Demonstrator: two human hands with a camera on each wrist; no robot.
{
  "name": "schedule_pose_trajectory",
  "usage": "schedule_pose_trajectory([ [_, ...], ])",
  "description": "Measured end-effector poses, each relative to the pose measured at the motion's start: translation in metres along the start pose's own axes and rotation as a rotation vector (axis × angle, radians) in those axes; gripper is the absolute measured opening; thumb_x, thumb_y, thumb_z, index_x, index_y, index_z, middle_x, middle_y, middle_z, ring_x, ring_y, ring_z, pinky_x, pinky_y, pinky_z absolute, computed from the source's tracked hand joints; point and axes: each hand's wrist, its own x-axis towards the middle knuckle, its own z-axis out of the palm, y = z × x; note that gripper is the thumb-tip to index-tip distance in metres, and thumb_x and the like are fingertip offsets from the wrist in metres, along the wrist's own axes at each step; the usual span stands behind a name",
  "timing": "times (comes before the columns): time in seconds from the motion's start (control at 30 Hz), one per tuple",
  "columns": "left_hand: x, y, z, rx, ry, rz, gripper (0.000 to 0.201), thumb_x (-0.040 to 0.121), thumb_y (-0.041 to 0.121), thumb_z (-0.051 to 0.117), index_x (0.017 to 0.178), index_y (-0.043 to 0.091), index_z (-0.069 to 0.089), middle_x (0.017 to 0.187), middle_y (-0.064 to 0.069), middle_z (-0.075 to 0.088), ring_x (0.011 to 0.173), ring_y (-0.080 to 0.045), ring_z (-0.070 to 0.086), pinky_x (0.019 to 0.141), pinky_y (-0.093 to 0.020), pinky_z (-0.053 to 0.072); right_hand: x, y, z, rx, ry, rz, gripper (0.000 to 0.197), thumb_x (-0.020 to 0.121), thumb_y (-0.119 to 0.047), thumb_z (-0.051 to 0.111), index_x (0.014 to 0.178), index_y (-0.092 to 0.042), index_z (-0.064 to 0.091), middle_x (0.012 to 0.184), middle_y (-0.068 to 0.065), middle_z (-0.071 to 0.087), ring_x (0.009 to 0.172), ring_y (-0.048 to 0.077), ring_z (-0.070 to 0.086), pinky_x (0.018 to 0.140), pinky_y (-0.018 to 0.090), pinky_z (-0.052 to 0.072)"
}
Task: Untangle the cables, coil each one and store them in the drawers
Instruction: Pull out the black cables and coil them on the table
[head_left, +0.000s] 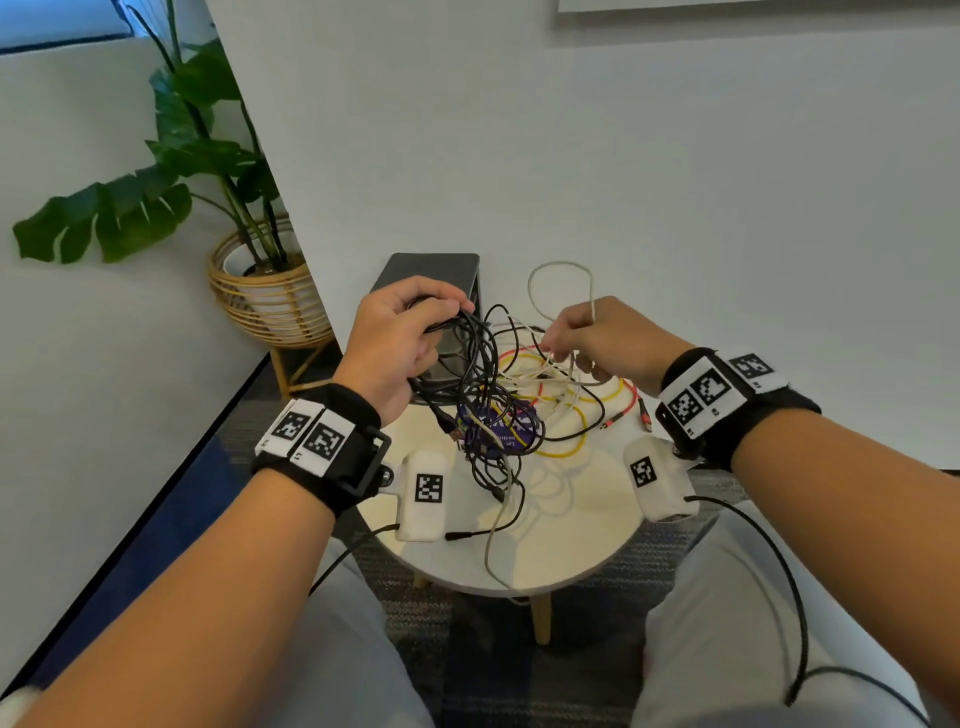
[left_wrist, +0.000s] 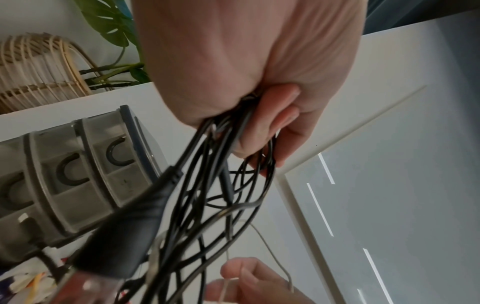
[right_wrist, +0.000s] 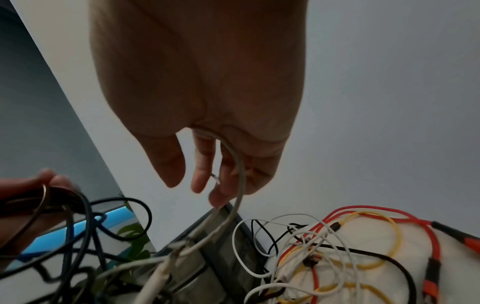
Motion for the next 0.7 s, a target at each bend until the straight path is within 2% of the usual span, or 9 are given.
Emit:
schedule_pose_trajectory([
  [0.1, 0.000, 0.003, 0.000, 0.000, 0.016, -0.006, 0.013, 0.099, 0.000, 0.056, 0.098, 0.003, 0.069, 0.097, -0.010, 0.074, 0.045, -0.009, 0.026, 0.039, -0.020, 0.018, 0.002, -0.001, 0.008, 0.034, 0.025, -0.016, 0.007, 0.094, -0.021, 0.068, 0.100, -0.018, 0.066, 0.102, 0.008, 0.068, 0.076, 0.015, 0.063, 0.063, 0.029, 0.050],
  [0.17, 0.000, 0.005, -0.002, 0.006, 0.034, -0.008, 0.014, 0.098, 0.000, 0.057, 0.097, 0.004, 0.070, 0.098, -0.010, 0.074, 0.046, -0.010, 0.025, 0.038, -0.018, 0.021, 0.002, 0.000, 0.013, -0.091, 0.054, -0.037, 0.033, 0.093, -0.032, 0.071, 0.120, -0.021, 0.056, 0.118, 0.002, 0.059, 0.098, 0.017, 0.060, 0.081, 0.033, 0.049],
  [0.23, 0.000, 0.005, -0.004, 0.008, 0.060, -0.014, 0.015, 0.098, 0.000, 0.056, 0.095, 0.006, 0.070, 0.097, -0.010, 0.074, 0.046, -0.009, 0.026, 0.037, -0.017, 0.022, 0.001, 0.002, 0.015, -0.233, 0.121, -0.047, 0.066, 0.089, -0.045, 0.074, 0.139, -0.016, 0.042, 0.128, 0.002, 0.049, 0.113, 0.019, 0.052, 0.091, 0.032, 0.041],
  [0.33, -0.001, 0.006, -0.008, 0.004, 0.088, -0.026, 0.016, 0.098, 0.000, 0.056, 0.093, 0.006, 0.070, 0.095, -0.009, 0.074, 0.046, -0.010, 0.026, 0.037, -0.018, 0.021, 0.002, 0.004, 0.017, -0.341, 0.234, -0.005, 0.082, 0.083, -0.058, 0.074, 0.141, -0.012, 0.039, 0.138, 0.009, 0.045, 0.121, 0.027, 0.050, 0.096, 0.038, 0.043],
  [0.4, -0.002, 0.008, -0.009, 0.004, 0.098, -0.026, 0.017, 0.097, 0.000, 0.056, 0.091, 0.007, 0.071, 0.093, -0.009, 0.074, 0.046, -0.010, 0.026, 0.038, -0.018, 0.021, 0.000, 0.005, 0.018, -0.413, 0.286, -0.007, 0.086, 0.082, -0.063, 0.072, 0.145, -0.016, 0.036, 0.145, 0.008, 0.039, 0.132, 0.032, 0.042, 0.104, 0.048, 0.041],
  [0.47, -0.002, 0.009, -0.009, 0.004, 0.106, -0.025, 0.019, 0.097, -0.001, 0.056, 0.089, 0.008, 0.071, 0.093, -0.009, 0.074, 0.047, -0.010, 0.026, 0.039, -0.018, 0.020, -0.003, 0.004, 0.020, -0.439, 0.325, -0.100, 0.079, 0.085, -0.060, 0.068, 0.147, -0.025, 0.035, 0.148, 0.004, 0.035, 0.135, 0.032, 0.036, 0.106, 0.054, 0.037],
  [0.53, -0.001, 0.011, -0.008, 0.002, 0.113, -0.025, 0.019, 0.097, -0.001, 0.056, 0.089, 0.009, 0.071, 0.094, -0.009, 0.073, 0.047, -0.010, 0.026, 0.040, -0.019, 0.019, -0.008, 0.001, 0.021, -0.387, 0.308, -0.267, 0.053, 0.087, -0.055, 0.065, 0.133, -0.031, 0.051, 0.135, 0.000, 0.046, 0.124, 0.027, 0.046, 0.101, 0.050, 0.042],
  [0.6, -0.001, 0.011, -0.006, 0.003, 0.118, -0.022, 0.019, 0.096, -0.001, 0.056, 0.089, 0.009, 0.071, 0.094, -0.009, 0.073, 0.048, -0.010, 0.026, 0.040, -0.019, 0.020, -0.013, -0.005, 0.025, -0.242, 0.241, -0.426, 0.024, 0.088, -0.044, 0.068, 0.100, -0.024, 0.065, 0.104, -0.002, 0.062, 0.094, 0.018, 0.059, 0.082, 0.039, 0.049],
  [0.7, 0.000, 0.013, -0.002, -0.002, 0.122, -0.018, 0.018, 0.096, -0.001, 0.057, 0.089, 0.009, 0.070, 0.093, -0.009, 0.073, 0.048, -0.010, 0.027, 0.039, -0.018, 0.021, -0.024, -0.022, 0.035, -0.179, 0.032, -0.502, 0.025, 0.089, -0.035, 0.075, 0.074, -0.016, 0.067, 0.070, -0.002, 0.064, 0.064, 0.010, 0.055, 0.064, 0.028, 0.044],
])
